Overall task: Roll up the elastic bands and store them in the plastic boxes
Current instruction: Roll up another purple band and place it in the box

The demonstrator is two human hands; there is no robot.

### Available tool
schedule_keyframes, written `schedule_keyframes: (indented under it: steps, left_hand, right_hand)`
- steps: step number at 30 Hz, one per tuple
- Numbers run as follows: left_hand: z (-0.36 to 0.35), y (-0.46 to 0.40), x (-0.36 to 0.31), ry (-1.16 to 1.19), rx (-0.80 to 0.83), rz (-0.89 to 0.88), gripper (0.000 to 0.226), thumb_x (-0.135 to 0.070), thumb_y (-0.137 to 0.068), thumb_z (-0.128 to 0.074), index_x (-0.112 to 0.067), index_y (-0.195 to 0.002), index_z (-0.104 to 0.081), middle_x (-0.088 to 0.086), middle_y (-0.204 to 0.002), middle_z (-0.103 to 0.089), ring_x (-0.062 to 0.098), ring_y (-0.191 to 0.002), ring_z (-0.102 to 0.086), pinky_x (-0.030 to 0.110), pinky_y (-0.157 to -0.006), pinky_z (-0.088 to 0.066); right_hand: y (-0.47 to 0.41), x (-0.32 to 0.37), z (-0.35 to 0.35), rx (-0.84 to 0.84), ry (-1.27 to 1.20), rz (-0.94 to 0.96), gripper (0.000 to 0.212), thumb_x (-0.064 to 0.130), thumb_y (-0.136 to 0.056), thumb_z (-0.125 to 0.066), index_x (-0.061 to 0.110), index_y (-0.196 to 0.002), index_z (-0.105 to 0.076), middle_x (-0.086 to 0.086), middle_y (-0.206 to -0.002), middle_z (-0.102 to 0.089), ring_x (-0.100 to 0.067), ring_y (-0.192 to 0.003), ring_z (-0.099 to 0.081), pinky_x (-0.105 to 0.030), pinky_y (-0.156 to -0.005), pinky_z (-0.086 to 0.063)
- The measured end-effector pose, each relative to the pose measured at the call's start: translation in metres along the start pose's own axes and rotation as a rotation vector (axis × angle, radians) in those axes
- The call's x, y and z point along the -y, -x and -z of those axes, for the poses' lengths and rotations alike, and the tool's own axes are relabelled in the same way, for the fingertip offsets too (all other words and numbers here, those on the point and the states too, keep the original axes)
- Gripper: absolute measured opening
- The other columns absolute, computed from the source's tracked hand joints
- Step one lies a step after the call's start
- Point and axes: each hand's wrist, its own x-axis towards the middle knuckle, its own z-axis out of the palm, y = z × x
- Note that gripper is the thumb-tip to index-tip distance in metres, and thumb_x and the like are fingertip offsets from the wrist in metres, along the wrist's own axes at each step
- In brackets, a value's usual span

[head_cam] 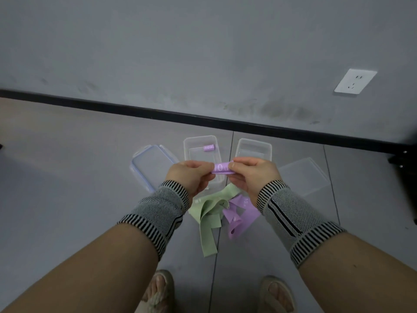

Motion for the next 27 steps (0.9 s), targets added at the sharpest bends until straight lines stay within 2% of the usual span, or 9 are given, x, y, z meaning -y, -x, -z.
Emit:
schedule_keyframes:
  steps: [7, 11, 15, 18, 22, 25, 27]
  left_hand:
    - [0.001, -0.079, 0.020, -0.057, -0.052, -0.111, 0.002, -0.004, -0.081, -0.070, -0.006, -0.082, -0.069, 0.012, -0.075, -0.069, 0.018, -0.070, -0.064, 0.028, -0.072, -0.055]
    - [-0.006, -0.139, 0.037, -0.037, -0.167, -0.110, 0.008, -0.005, -0.080, -0.070, -0.010, -0.074, -0.069, 0.011, -0.070, -0.068, 0.021, -0.067, -0.061, 0.036, -0.078, -0.055]
    - [-0.011, -0.203, 0.056, 0.022, -0.272, -0.057, 0.011, -0.007, -0.077, -0.072, -0.012, -0.068, -0.068, 0.009, -0.069, -0.069, 0.022, -0.067, -0.061, 0.039, -0.079, -0.056]
    - [-0.015, -0.233, 0.064, 0.062, -0.282, -0.002, 0.010, -0.010, -0.077, -0.072, -0.013, -0.069, -0.069, 0.007, -0.069, -0.070, 0.021, -0.068, -0.063, 0.035, -0.079, -0.056]
    - [-0.017, -0.252, 0.062, 0.056, -0.267, 0.021, 0.004, -0.010, -0.078, -0.072, -0.013, -0.075, -0.070, 0.007, -0.072, -0.070, 0.019, -0.068, -0.061, 0.032, -0.072, -0.055]
    - [-0.021, -0.269, 0.055, 0.070, -0.219, 0.025, 0.005, -0.008, -0.080, -0.070, -0.011, -0.076, -0.069, 0.008, -0.072, -0.068, 0.018, -0.066, -0.057, 0.029, -0.066, -0.050]
    - [-0.023, -0.281, 0.056, 0.034, -0.208, 0.020, 0.006, -0.009, -0.079, -0.071, -0.011, -0.075, -0.068, 0.007, -0.069, -0.068, 0.018, -0.064, -0.057, 0.029, -0.066, -0.050]
  right_hand:
    - [-0.074, -0.029, -0.019, -0.028, -0.088, -0.093, 0.015, -0.005, -0.080, -0.067, 0.009, -0.085, -0.068, -0.019, -0.093, -0.070, -0.028, -0.085, -0.070, -0.034, -0.080, -0.058]
    - [-0.134, -0.051, -0.037, -0.074, -0.031, -0.096, 0.021, -0.001, -0.079, -0.067, 0.017, -0.070, -0.069, -0.016, -0.088, -0.072, -0.029, -0.085, -0.070, -0.040, -0.083, -0.057]
    - [-0.191, -0.071, -0.052, -0.110, 0.031, -0.097, 0.036, -0.001, -0.079, -0.065, 0.018, -0.049, -0.068, -0.017, -0.082, -0.073, -0.030, -0.083, -0.071, -0.043, -0.083, -0.057]
    - [-0.216, -0.080, -0.057, -0.133, 0.045, -0.120, 0.031, 0.001, -0.079, -0.067, 0.020, -0.054, -0.068, -0.016, -0.082, -0.072, -0.028, -0.081, -0.071, -0.041, -0.082, -0.058]
    - [-0.237, -0.084, -0.060, -0.114, 0.164, -0.082, 0.042, 0.003, -0.081, -0.067, 0.029, -0.048, -0.068, -0.010, -0.081, -0.071, -0.028, -0.084, -0.069, -0.041, -0.084, -0.057]
    - [-0.258, -0.083, -0.061, -0.139, 0.161, -0.079, 0.030, 0.005, -0.083, -0.065, 0.027, -0.065, -0.067, -0.009, -0.079, -0.070, -0.025, -0.079, -0.070, -0.040, -0.081, -0.058]
    - [-0.272, -0.086, -0.062, -0.167, 0.162, -0.075, 0.013, 0.008, -0.083, -0.068, 0.020, -0.078, -0.068, -0.009, -0.081, -0.070, -0.022, -0.076, -0.070, -0.038, -0.077, -0.059]
